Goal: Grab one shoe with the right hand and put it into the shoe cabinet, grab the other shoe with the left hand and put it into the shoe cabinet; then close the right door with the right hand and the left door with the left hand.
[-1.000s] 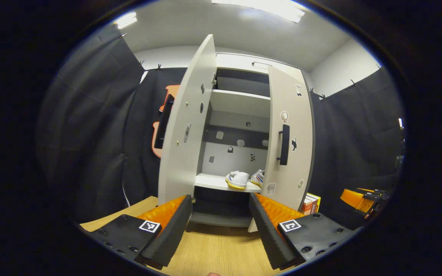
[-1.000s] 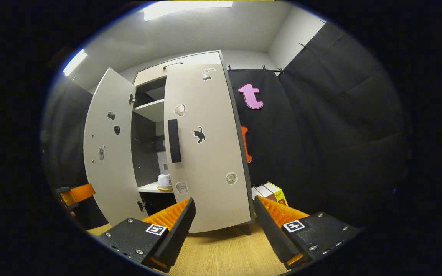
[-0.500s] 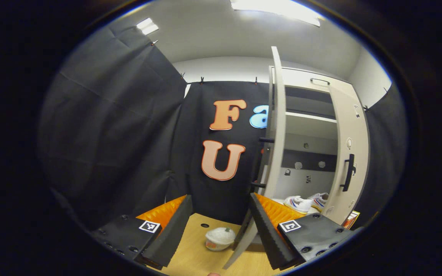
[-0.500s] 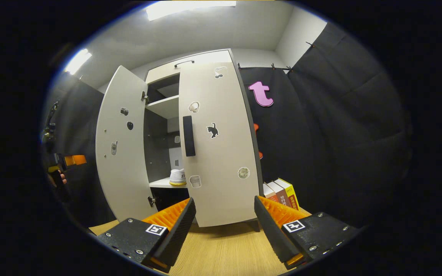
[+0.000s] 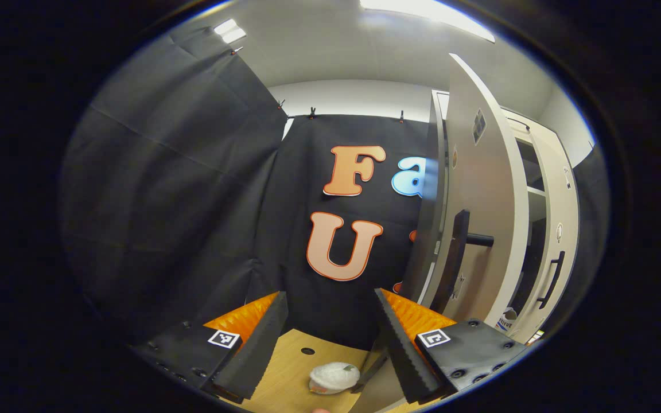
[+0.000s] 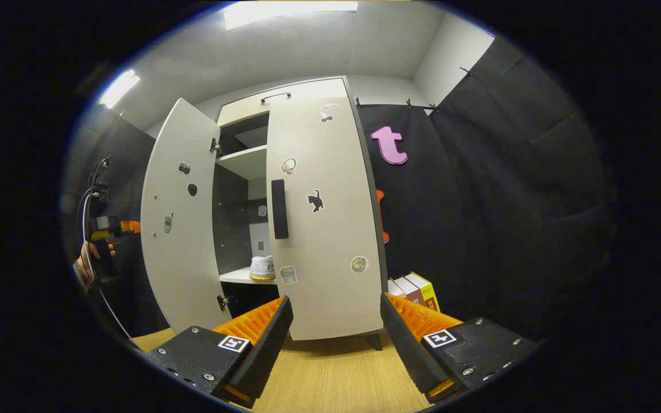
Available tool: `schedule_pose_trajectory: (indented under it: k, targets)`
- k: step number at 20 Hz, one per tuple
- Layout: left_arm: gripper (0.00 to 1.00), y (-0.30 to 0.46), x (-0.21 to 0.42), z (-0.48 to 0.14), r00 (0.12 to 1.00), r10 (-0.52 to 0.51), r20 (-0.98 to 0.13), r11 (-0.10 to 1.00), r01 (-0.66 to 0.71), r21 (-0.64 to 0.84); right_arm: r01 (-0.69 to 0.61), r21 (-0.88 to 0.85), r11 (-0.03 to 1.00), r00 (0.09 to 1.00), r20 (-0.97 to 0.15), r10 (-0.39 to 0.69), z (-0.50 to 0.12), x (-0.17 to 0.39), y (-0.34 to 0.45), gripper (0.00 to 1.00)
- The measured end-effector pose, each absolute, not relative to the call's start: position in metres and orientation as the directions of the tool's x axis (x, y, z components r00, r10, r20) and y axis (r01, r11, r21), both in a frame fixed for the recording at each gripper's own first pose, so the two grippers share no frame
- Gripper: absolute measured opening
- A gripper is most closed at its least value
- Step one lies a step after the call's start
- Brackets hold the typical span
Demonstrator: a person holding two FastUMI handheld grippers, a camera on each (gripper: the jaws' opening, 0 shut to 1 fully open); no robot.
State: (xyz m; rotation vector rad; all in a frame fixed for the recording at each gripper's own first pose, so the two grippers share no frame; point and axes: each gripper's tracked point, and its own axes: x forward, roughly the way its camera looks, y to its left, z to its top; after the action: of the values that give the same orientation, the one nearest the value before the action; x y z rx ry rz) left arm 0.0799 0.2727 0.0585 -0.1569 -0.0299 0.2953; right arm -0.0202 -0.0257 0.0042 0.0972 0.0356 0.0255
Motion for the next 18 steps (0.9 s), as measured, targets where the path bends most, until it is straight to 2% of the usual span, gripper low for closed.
schedule_pose_trajectory:
  k: [5,6,9,10,12,13,18]
  targets:
    - [0.99,0.271,0.084,0.063,0.951,0.308,0.031,0.945,-0.302,-0.129,-0.010,0.095,0.995,0.999,-0.042,0.014,0.003,-0.018,-0.031,0.94]
    - [0.96,0.267,0.084,0.063,0.953,0.301,0.032,0.947,-0.295,-0.129,-0.012,0.096,0.995,0.999,-0.040,0.016,0.003,-0.018,-0.032,0.94]
    - [0.96,0.261,0.084,0.064,0.957,0.289,0.021,0.950,-0.284,-0.126,-0.022,0.102,0.995,0.999,-0.031,0.025,0.006,-0.016,-0.030,0.94]
    - [0.92,0.255,0.084,0.063,0.960,0.280,0.014,0.951,-0.276,-0.137,-0.026,0.105,0.994,0.999,-0.028,0.029,0.007,-0.015,-0.028,0.94]
    - [0.92,0.240,0.082,0.062,0.968,0.251,0.008,0.956,-0.246,-0.159,-0.035,0.111,0.993,0.999,-0.027,0.038,0.007,-0.015,-0.026,0.94]
    - [0.95,0.231,0.082,0.062,0.973,0.232,0.010,0.960,-0.227,-0.162,-0.039,0.113,0.993,0.999,-0.029,0.043,0.007,-0.014,-0.026,0.94]
    - [0.92,0.168,0.090,0.060,0.994,0.106,0.007,0.976,-0.102,-0.194,-0.031,0.105,0.994,0.999,-0.020,0.033,0.010,-0.019,-0.033,0.94]
